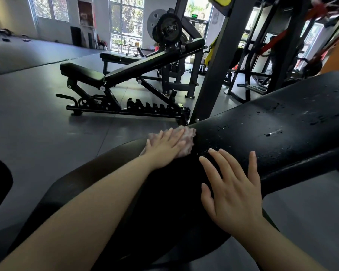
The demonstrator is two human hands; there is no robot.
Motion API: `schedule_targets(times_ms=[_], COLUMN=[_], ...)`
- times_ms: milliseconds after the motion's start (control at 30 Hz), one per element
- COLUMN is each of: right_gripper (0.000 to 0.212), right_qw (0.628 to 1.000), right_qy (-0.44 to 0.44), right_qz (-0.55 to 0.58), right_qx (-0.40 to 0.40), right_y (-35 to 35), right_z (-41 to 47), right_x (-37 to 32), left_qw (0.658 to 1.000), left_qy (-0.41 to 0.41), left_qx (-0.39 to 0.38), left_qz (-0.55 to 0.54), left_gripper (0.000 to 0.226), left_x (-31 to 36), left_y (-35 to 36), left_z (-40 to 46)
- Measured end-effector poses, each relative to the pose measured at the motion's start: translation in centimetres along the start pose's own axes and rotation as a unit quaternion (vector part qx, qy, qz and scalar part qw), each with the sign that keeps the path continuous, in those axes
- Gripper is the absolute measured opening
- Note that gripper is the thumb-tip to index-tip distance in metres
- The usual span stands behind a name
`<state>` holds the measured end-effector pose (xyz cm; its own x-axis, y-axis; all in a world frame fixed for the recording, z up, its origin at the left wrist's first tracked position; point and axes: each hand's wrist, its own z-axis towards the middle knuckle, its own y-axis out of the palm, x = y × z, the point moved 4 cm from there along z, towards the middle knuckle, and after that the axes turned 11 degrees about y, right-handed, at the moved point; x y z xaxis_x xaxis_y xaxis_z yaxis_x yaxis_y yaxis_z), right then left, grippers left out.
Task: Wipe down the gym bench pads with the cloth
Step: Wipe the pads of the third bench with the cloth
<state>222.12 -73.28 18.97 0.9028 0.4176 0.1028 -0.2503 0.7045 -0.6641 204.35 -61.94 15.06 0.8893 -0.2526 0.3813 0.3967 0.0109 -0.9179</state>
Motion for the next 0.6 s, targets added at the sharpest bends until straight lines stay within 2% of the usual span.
schedule_targets(times_ms=[233,367,467,533,600], right_gripper=[0.048,0.048,0.047,0.047,0.047], right_qw=[1.0,1.0,1.0,1.0,1.0], right_qy=[0.003,0.006,0.006,0.008,0.011], right_qz=[-0.006,-0.004,0.001,0.002,0.002], right_qx=[-0.017,-0.023,-0.019,-0.014,-0.012], right_y=[-0.1,-0.2,-0.2,-0.2,-0.2], right_z=[0.0,0.0,0.0,0.0,0.0], right_x=[0.0,0.0,-0.1,-0.1,-0.2], left_qw=[0.992,0.984,0.944,0.913,0.899], left_qy=[-0.109,-0.173,-0.314,-0.384,-0.406], left_qx=[0.057,0.042,0.069,0.078,0.087], left_qz=[-0.039,-0.025,-0.078,-0.109,-0.138], left_gripper=[0.056,0.09,0.071,0.075,0.083], left_x=[-6.6,-11.7,-14.8,-14.6,-13.3], left_y=[-0.3,1.1,2.0,2.0,1.6], left_z=[0.5,-3.2,-7.3,-9.4,-9.1])
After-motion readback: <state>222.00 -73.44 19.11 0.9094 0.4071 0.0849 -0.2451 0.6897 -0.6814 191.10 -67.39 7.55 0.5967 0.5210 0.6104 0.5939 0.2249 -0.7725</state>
